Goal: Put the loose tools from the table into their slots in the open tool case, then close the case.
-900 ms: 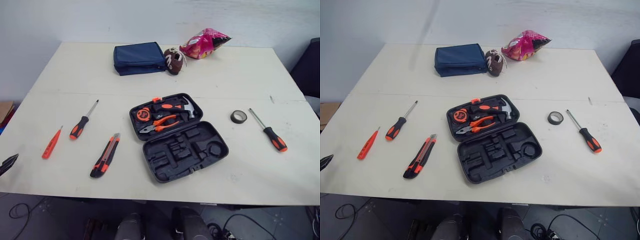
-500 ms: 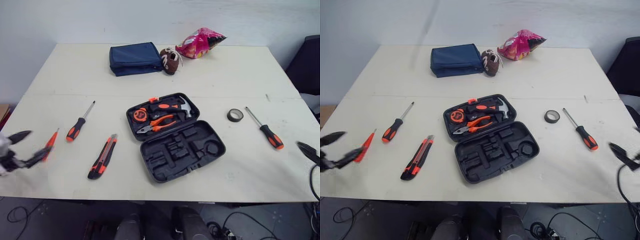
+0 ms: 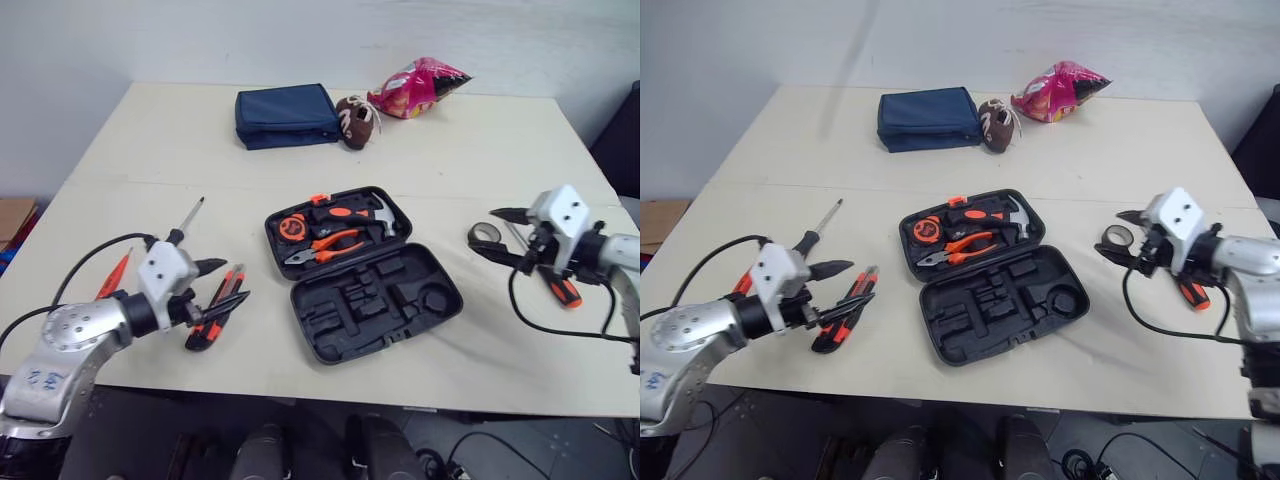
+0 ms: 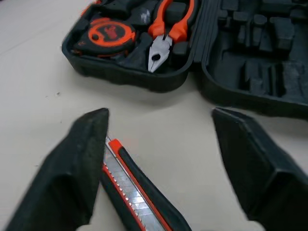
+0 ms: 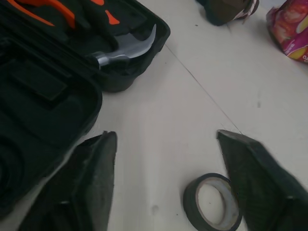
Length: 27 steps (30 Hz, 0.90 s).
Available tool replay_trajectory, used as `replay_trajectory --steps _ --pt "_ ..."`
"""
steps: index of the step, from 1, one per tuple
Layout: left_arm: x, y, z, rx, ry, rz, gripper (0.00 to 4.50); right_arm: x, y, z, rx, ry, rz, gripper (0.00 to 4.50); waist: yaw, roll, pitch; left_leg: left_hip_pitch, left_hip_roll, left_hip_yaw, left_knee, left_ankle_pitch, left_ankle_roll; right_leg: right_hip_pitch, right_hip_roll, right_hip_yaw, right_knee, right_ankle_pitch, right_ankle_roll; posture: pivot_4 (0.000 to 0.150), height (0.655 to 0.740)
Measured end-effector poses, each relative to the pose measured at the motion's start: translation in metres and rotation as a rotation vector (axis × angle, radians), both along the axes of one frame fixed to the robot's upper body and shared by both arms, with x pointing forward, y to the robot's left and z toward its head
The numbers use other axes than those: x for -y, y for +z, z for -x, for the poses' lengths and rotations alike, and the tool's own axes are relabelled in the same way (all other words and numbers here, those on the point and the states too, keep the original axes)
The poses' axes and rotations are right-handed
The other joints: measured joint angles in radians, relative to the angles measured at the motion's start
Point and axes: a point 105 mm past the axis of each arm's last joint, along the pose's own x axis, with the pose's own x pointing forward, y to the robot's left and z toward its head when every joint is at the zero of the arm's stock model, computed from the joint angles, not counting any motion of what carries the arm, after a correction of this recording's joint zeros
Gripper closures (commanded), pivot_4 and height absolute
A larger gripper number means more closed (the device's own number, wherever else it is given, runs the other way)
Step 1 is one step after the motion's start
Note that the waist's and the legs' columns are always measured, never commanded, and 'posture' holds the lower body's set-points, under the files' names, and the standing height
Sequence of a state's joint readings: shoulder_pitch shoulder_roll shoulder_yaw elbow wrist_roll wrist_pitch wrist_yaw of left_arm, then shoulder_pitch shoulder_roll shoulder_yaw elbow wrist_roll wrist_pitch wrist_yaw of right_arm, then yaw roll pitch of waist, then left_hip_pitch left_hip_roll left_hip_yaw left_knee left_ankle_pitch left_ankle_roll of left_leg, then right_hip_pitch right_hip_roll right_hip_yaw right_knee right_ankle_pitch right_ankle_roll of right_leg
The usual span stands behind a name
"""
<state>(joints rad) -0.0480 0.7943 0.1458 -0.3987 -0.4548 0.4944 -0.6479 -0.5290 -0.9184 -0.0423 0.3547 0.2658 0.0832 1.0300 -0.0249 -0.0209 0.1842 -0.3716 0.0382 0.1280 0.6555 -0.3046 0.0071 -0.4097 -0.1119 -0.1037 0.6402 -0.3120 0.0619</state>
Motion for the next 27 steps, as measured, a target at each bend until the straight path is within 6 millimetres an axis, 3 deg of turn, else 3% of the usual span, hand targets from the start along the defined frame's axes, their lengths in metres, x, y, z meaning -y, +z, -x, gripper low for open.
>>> replay_trajectory --steps 3,5,11,17,27 --pt "0.010 -0.008 -0.006 -0.035 0.024 0.016 3.61 -0.003 -0.003 -0.011 -0.011 -0.008 0.025 3.83 -0.002 0.000 0.000 0.000 0.000 0.000 0.002 0.000 0.000 0.000 0.000 0.000 0.001 0.000 0.000 0.150 0.7400" --pt "0.020 -0.015 -0.007 -0.070 0.008 0.010 4.48 -0.010 -0.008 -0.019 -0.024 -0.002 0.047 4.50 -0.004 0.000 0.000 0.000 0.000 0.000 0.004 0.000 0.000 0.000 0.000 0.001 0.002 0.000 0.000 0.150 0.7400" --pt "0.037 -0.022 -0.019 -0.113 0.007 0.020 4.48 -0.021 -0.031 -0.037 -0.053 -0.003 0.111 4.50 -0.002 0.000 0.000 -0.001 0.001 0.000 0.006 0.000 0.000 0.000 0.000 0.000 0.003 0.000 0.000 0.150 0.7400" --pt "0.055 -0.023 -0.030 -0.117 -0.023 0.015 4.48 -0.042 -0.038 -0.047 -0.033 0.059 0.109 4.50 -0.002 0.000 0.000 -0.002 0.001 -0.001 0.006 0.000 0.000 0.000 0.001 0.000 0.003 0.000 0.000 0.150 0.7400" --pt "0.074 -0.028 -0.038 -0.143 -0.041 0.002 4.48 -0.060 -0.057 -0.045 -0.103 0.141 0.088 4.50 -0.002 0.000 0.000 -0.002 0.001 -0.001 0.007 0.000 0.000 0.000 0.001 0.000 0.004 0.000 0.000 0.150 0.7400"
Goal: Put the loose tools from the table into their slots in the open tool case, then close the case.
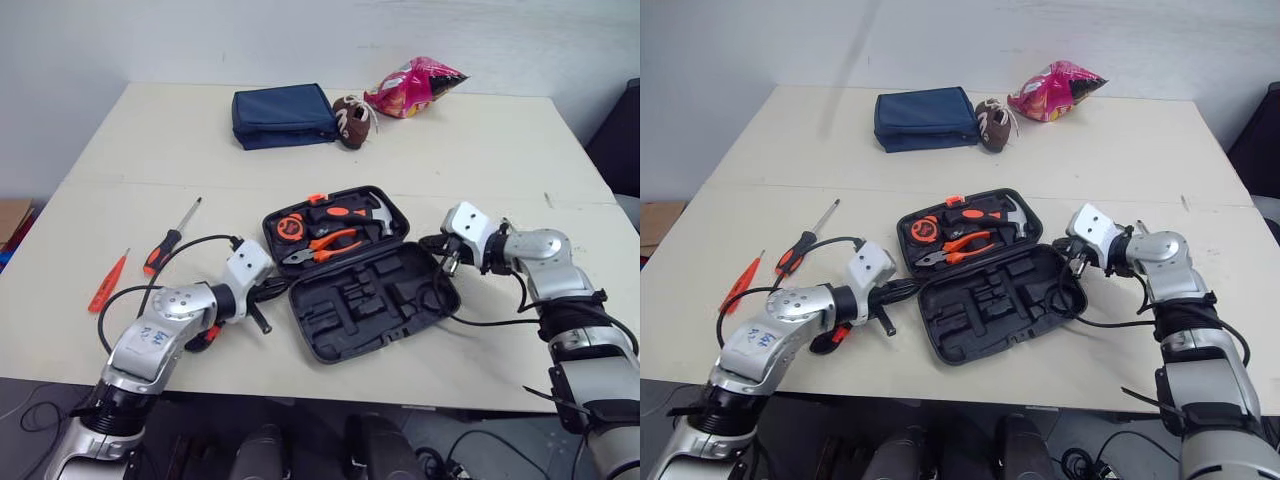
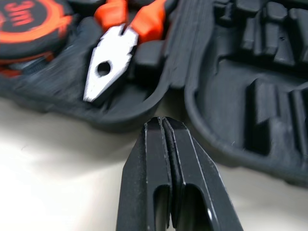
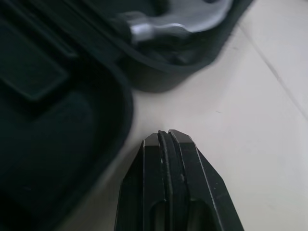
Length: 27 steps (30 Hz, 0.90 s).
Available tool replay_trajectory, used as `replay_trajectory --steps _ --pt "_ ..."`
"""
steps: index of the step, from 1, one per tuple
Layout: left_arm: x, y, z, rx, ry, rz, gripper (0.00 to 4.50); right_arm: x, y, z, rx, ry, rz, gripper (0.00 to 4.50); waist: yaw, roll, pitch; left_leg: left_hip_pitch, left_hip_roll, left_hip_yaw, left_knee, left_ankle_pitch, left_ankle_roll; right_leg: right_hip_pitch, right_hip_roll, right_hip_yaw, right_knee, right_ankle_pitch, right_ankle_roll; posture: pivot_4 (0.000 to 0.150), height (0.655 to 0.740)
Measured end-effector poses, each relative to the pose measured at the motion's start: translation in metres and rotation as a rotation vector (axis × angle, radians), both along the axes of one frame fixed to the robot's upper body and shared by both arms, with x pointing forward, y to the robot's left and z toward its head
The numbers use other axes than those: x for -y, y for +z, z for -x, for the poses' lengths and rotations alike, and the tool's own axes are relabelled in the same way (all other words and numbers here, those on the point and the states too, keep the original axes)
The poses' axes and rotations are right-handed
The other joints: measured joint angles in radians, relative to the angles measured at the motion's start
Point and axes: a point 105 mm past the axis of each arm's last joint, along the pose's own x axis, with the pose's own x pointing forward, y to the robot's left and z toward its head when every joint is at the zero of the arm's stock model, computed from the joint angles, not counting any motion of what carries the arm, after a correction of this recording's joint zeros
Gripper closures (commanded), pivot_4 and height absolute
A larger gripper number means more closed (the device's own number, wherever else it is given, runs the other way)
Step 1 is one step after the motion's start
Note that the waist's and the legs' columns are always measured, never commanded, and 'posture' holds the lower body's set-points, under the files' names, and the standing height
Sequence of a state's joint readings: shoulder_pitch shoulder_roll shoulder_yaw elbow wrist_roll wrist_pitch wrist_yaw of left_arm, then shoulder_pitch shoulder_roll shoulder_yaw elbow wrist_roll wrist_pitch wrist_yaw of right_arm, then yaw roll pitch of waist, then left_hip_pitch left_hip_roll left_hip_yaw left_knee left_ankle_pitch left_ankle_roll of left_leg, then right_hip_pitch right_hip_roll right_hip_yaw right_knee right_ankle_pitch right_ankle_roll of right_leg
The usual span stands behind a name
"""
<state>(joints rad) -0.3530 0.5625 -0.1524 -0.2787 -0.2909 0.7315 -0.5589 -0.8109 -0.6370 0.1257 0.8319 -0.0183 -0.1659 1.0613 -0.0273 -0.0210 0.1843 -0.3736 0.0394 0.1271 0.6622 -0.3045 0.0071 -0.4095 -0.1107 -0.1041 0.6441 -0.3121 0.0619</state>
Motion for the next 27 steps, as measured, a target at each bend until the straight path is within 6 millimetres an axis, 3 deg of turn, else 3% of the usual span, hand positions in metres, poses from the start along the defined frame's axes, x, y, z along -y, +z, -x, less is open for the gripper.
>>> replay_trajectory --steps 8,16,27 --pt "-0.003 -0.006 -0.006 -0.031 -0.012 -0.045 4.48 -0.003 -0.003 0.007 -0.035 0.042 -0.017 4.50 0.000 0.000 0.000 0.000 0.000 0.000 0.000 0.000 0.000 0.000 0.000 0.000 0.000 0.000 0.000 0.150 0.7400" --pt "-0.005 -0.008 -0.012 -0.016 -0.103 -0.091 4.48 -0.001 -0.012 0.047 -0.103 0.193 0.010 4.50 0.009 0.000 0.000 -0.001 0.000 -0.001 0.000 0.000 0.000 0.000 0.000 -0.001 0.000 0.000 0.000 0.150 0.7400" --pt "-0.001 -0.010 -0.004 -0.013 -0.249 -0.116 4.48 0.005 -0.023 0.097 -0.172 0.195 0.016 4.50 0.026 0.000 0.000 -0.001 0.000 -0.001 0.001 -0.001 0.000 0.000 0.000 -0.001 -0.002 0.000 0.000 0.150 0.7400"
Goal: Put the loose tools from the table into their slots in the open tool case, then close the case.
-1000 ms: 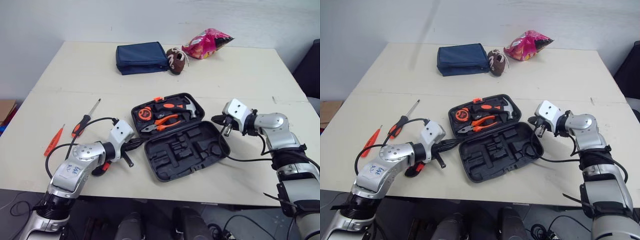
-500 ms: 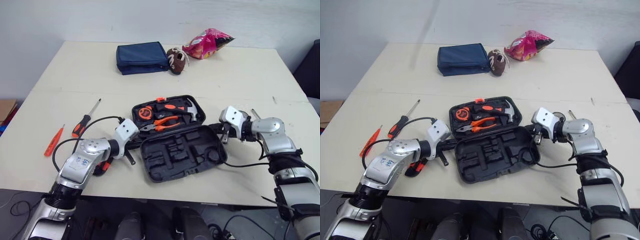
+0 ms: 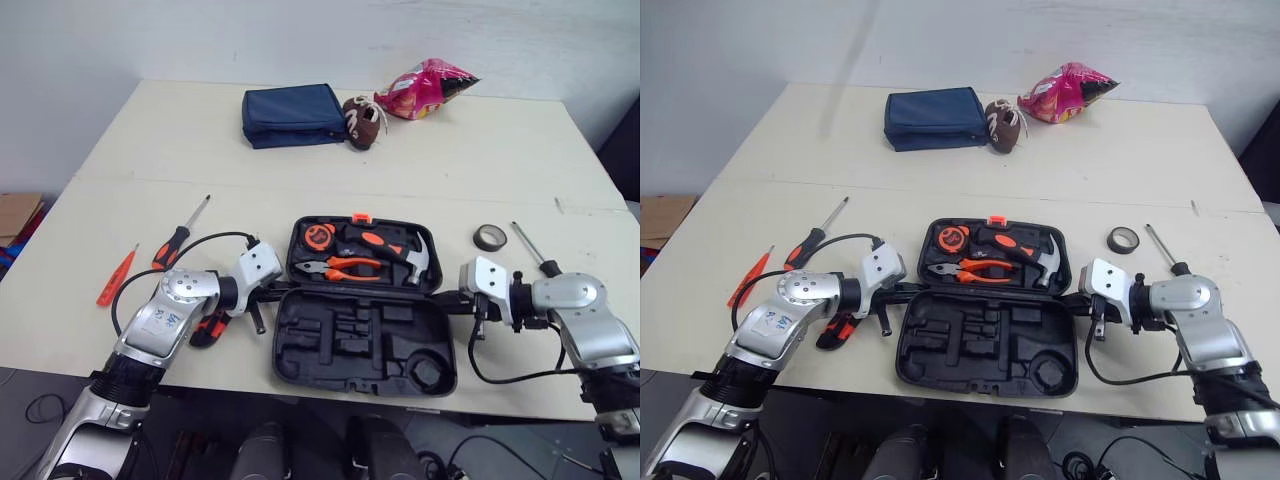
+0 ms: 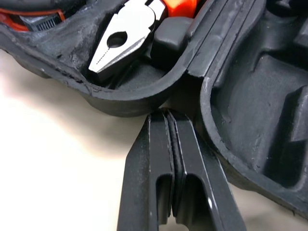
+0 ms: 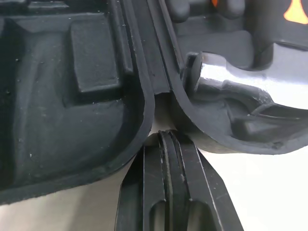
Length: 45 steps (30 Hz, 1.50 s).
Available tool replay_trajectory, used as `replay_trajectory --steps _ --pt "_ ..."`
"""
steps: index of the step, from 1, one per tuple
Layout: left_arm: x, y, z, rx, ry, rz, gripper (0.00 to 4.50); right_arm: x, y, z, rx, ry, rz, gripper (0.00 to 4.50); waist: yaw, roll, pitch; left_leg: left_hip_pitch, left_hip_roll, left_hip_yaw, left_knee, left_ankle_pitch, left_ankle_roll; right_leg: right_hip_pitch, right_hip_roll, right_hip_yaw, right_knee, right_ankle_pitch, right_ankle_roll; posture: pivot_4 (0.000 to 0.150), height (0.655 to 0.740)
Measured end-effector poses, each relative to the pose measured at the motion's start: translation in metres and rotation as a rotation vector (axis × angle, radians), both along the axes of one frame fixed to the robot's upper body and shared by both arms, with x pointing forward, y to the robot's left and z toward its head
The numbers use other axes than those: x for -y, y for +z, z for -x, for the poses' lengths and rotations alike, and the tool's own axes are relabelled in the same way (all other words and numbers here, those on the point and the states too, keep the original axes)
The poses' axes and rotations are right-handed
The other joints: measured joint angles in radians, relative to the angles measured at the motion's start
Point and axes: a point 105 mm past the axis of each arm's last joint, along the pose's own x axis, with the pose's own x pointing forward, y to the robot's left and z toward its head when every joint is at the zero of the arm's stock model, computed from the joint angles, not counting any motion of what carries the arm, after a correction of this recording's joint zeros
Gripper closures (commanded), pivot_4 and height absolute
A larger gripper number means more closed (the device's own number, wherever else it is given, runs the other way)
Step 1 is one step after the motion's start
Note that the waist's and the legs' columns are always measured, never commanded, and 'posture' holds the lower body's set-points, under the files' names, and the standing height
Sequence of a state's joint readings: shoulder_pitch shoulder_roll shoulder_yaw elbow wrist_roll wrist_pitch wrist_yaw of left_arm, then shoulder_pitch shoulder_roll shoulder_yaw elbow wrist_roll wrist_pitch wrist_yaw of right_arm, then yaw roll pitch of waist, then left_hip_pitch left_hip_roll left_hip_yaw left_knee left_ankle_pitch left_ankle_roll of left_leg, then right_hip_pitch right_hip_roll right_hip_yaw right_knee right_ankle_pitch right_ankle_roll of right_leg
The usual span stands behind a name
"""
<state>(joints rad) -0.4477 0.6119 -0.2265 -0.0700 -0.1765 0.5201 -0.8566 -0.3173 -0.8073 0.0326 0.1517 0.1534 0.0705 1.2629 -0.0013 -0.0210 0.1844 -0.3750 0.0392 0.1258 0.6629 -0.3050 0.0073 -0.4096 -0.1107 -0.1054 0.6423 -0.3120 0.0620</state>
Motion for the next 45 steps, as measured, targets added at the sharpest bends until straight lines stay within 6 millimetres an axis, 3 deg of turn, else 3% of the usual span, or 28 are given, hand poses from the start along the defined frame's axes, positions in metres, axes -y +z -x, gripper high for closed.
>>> replay_trajectory --steps 10,17,19,21,24,27,28,32,38,42,45 --pt "-0.008 -0.001 0.005 0.048 -0.026 -0.066 4.48 0.004 0.000 0.002 0.046 -0.028 0.014 4.50 -0.002 0.000 0.000 0.001 0.000 0.000 0.000 0.000 0.000 0.000 0.000 0.000 0.000 0.000 0.000 0.150 0.7400" --pt "-0.025 0.027 0.018 0.118 -0.048 -0.043 4.48 0.045 0.023 0.015 0.062 -0.184 -0.016 4.50 0.004 0.000 0.000 0.000 0.000 -0.001 0.000 -0.001 0.001 0.001 -0.001 0.000 -0.001 0.000 0.000 0.150 0.7400" --pt "-0.036 0.039 0.029 0.127 -0.062 0.017 3.93 0.062 0.027 0.027 0.016 -0.290 -0.113 3.81 0.004 0.000 0.000 0.000 0.001 -0.002 -0.001 -0.001 0.001 0.002 0.000 -0.002 -0.003 0.000 0.000 0.150 0.7400" --pt "-0.067 0.050 0.044 0.167 -0.052 0.071 3.18 0.087 0.031 0.050 0.001 -0.390 -0.129 3.03 0.003 0.001 0.000 0.001 0.001 -0.002 -0.004 -0.001 0.001 0.002 0.000 -0.002 -0.006 0.000 -0.001 0.150 0.7400" --pt "-0.127 0.068 0.037 0.267 0.169 0.156 1.79 0.116 0.042 0.065 0.117 -0.513 -0.110 1.49 -0.001 0.001 0.000 0.003 0.001 -0.001 -0.004 -0.004 0.004 0.003 0.001 -0.002 -0.005 0.000 0.000 0.150 0.7400" --pt "-0.171 0.081 0.038 0.319 0.317 0.153 0.38 0.132 0.053 0.080 0.217 -0.547 -0.081 0.00 -0.001 0.000 0.000 0.006 0.001 -0.002 -0.004 -0.008 0.007 0.007 0.000 -0.002 -0.006 0.000 0.000 0.150 0.7400" --pt "-0.187 0.080 0.041 0.314 0.366 0.139 0.03 0.136 0.053 0.087 0.230 -0.549 -0.070 0.00 -0.001 0.001 0.000 0.006 0.001 -0.002 -0.005 -0.008 0.007 0.007 0.001 -0.001 -0.006 0.000 0.000 0.150 0.7400" --pt "-0.259 0.064 0.061 0.261 0.620 0.110 0.03 0.170 0.039 0.120 0.237 -0.658 -0.041 0.00 -0.002 0.000 0.000 0.006 0.001 -0.001 -0.010 -0.008 0.005 0.006 0.001 -0.002 -0.012 0.000 0.000 0.150 0.7400" --pt "-0.342 0.074 0.092 0.287 0.925 -0.007 0.03 0.232 0.029 0.168 0.257 -0.913 0.015 0.00 -0.002 -0.001 0.000 0.008 0.000 -0.001 -0.012 -0.011 0.004 0.007 -0.002 -0.001 -0.014 0.001 0.001 0.150 0.7400" --pt "-0.365 0.062 0.104 0.258 1.043 -0.050 0.03 0.247 0.022 0.182 0.251 -0.992 0.019 0.00 -0.006 0.001 0.000 0.010 0.001 0.000 -0.014 -0.012 0.002 0.007 -0.002 -0.001 -0.013 0.001 0.000 0.150 0.7400" --pt "-0.366 0.058 0.101 0.227 1.069 -0.024 0.03 0.244 0.027 0.171 0.295 -0.971 -0.010 0.00 -0.013 0.000 0.000 0.010 0.001 -0.001 -0.014 -0.011 0.001 0.007 -0.002 -0.001 -0.012 0.001 0.000 0.150 0.7400"
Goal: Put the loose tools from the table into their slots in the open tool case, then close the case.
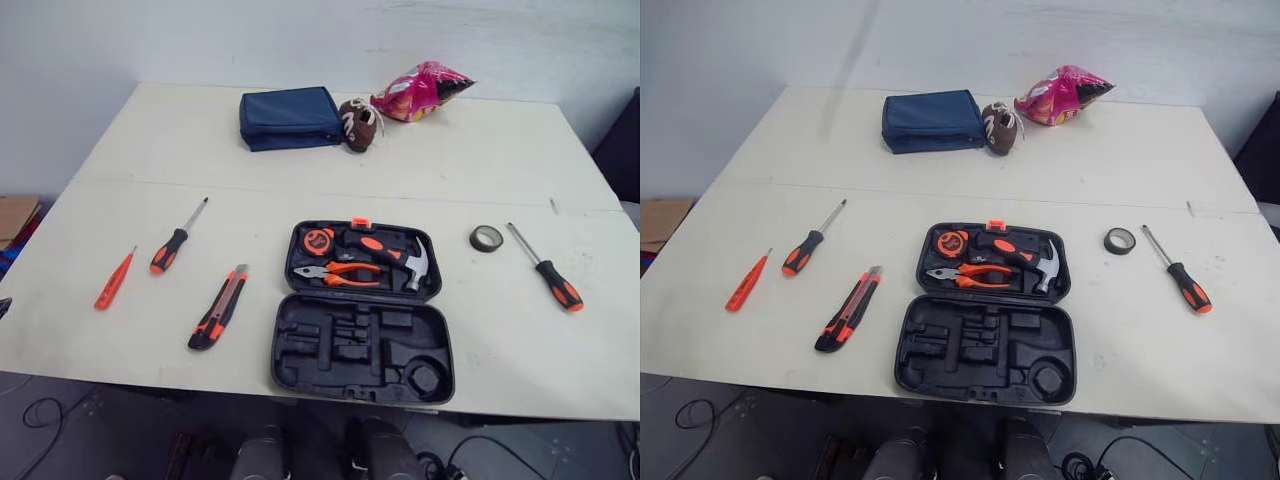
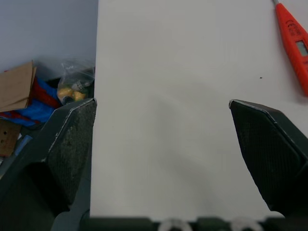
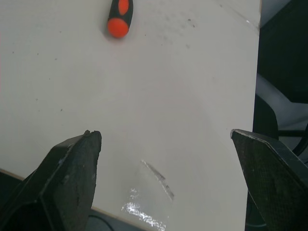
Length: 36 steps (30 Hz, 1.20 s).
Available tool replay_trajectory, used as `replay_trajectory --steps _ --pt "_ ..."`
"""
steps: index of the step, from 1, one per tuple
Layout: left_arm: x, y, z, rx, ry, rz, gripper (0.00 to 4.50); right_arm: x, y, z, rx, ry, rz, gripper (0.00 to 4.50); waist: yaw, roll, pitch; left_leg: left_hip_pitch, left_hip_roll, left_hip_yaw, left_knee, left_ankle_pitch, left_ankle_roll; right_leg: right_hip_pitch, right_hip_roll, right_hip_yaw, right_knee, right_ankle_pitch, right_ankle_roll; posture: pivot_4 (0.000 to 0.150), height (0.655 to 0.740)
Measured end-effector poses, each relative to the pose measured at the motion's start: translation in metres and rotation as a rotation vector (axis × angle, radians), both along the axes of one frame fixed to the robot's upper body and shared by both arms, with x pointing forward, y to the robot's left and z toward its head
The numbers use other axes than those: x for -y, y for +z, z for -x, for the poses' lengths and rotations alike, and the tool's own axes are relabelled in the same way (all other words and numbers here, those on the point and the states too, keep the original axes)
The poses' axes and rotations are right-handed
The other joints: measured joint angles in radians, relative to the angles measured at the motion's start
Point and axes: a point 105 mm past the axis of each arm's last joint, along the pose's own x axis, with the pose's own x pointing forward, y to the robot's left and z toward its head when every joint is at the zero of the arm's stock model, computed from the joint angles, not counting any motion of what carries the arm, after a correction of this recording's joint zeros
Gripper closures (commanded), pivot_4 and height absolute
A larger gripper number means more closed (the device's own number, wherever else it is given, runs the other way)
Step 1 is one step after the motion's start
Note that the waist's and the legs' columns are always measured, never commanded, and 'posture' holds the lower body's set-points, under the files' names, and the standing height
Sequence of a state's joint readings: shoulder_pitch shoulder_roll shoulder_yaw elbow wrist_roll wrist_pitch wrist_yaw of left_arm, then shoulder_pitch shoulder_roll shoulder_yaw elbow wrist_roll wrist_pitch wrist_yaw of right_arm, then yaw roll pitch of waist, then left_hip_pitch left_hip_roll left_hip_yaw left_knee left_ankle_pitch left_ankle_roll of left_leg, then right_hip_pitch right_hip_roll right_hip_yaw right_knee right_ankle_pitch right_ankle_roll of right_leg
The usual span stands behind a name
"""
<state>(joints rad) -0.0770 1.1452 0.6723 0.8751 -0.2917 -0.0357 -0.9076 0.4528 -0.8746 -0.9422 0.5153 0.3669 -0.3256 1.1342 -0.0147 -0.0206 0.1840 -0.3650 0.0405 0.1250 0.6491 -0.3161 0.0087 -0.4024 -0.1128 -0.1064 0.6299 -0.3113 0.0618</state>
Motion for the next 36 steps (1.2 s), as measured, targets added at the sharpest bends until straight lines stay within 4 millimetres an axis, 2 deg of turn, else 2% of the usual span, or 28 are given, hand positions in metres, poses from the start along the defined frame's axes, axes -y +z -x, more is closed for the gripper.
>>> replay_trajectory --steps 3,6,8,11,13,16,19,21,24,27,31,36 --pt "0.008 0.002 -0.009 0.019 -0.026 0.019 0.03 -0.015 0.004 -0.020 0.044 0.074 -0.014 0.00 -0.010 0.000 0.000 0.000 0.000 0.000 -0.001 0.000 -0.001 0.000 0.000 0.000 0.000 0.000 0.000 0.150 0.7400" --pt "0.039 0.005 -0.031 0.053 -0.154 0.060 0.03 -0.066 0.008 -0.059 0.136 0.262 -0.119 0.00 -0.017 0.000 0.000 0.000 0.000 -0.001 0.001 0.002 -0.003 0.000 0.000 0.000 0.003 0.000 0.000 0.150 0.7400" --pt "0.060 0.009 -0.044 0.038 -0.240 0.078 0.03 -0.108 0.015 -0.084 0.183 0.416 -0.198 0.00 -0.017 0.000 0.000 -0.002 0.000 0.000 0.001 0.003 -0.005 -0.003 0.000 0.001 0.006 0.000 0.000 0.150 0.7400" --pt "0.068 0.014 -0.053 0.020 -0.238 0.119 0.03 -0.130 0.034 -0.101 0.244 0.488 -0.233 0.00 -0.012 0.000 0.000 -0.003 -0.001 0.001 0.000 0.009 -0.004 -0.006 0.000 0.000 0.007 -0.001 -0.001 0.150 0.7400" --pt "0.082 0.015 -0.064 -0.013 -0.266 0.148 0.03 -0.156 0.043 -0.111 0.273 0.591 -0.259 0.00 -0.011 0.000 0.000 -0.005 -0.001 0.001 0.001 0.010 -0.003 -0.006 0.000 0.000 0.008 -0.001 -0.001 0.150 0.7400" --pt "0.105 0.013 -0.079 -0.091 -0.306 0.160 0.03 -0.195 0.049 -0.116 0.294 0.747 -0.301 0.00 -0.002 0.000 0.000 -0.005 -0.002 0.000 0.002 0.010 -0.003 -0.006 0.000 0.000 0.008 -0.001 -0.001 0.150 0.7400" --pt "0.117 0.005 -0.087 -0.185 -0.296 0.187 0.03 -0.214 0.054 -0.117 0.334 0.823 -0.323 0.00 0.004 -0.001 0.000 -0.005 -0.003 0.001 0.002 0.010 -0.003 -0.006 0.001 0.000 0.010 -0.001 -0.001 0.150 0.7400" --pt "0.134 0.004 -0.095 -0.250 -0.312 0.210 0.03 -0.228 0.059 -0.118 0.358 0.885 -0.316 0.00 0.009 -0.002 0.001 -0.006 -0.003 0.001 0.003 0.010 -0.002 -0.007 0.001 0.000 0.014 0.000 -0.001 0.150 0.7400" --pt "0.158 0.014 -0.110 -0.254 -0.345 0.203 0.03 -0.247 0.065 -0.118 0.383 0.971 -0.308 0.00 0.013 -0.003 0.001 -0.006 -0.003 0.001 0.004 0.010 -0.002 -0.007 0.001 0.001 0.014 -0.001 -0.001 0.150 0.7400" --pt "0.175 0.010 -0.121 -0.261 -0.358 0.200 0.03 -0.260 0.059 -0.116 0.365 1.025 -0.339 0.00 0.013 -0.003 0.001 -0.006 -0.002 0.002 0.005 0.011 -0.003 -0.007 0.002 0.001 0.014 -0.001 -0.001 0.150 0.7400" --pt "0.192 -0.008 -0.135 -0.305 -0.316 0.178 0.03 -0.274 0.053 -0.115 0.350 1.068 -0.351 0.00 0.012 -0.004 0.001 -0.007 -0.002 0.002 0.008 0.011 -0.002 -0.007 0.003 0.001 0.016 -0.001 -0.001 0.150 0.7400" --pt "0.205 -0.010 -0.153 -0.307 -0.243 0.208 0.03 -0.279 0.056 -0.118 0.368 1.072 -0.327 0.00 0.014 -0.005 0.002 -0.007 -0.002 0.002 0.010 0.011 -0.002 -0.007 0.002 0.002 0.016 -0.001 -0.001 0.150 0.7400"
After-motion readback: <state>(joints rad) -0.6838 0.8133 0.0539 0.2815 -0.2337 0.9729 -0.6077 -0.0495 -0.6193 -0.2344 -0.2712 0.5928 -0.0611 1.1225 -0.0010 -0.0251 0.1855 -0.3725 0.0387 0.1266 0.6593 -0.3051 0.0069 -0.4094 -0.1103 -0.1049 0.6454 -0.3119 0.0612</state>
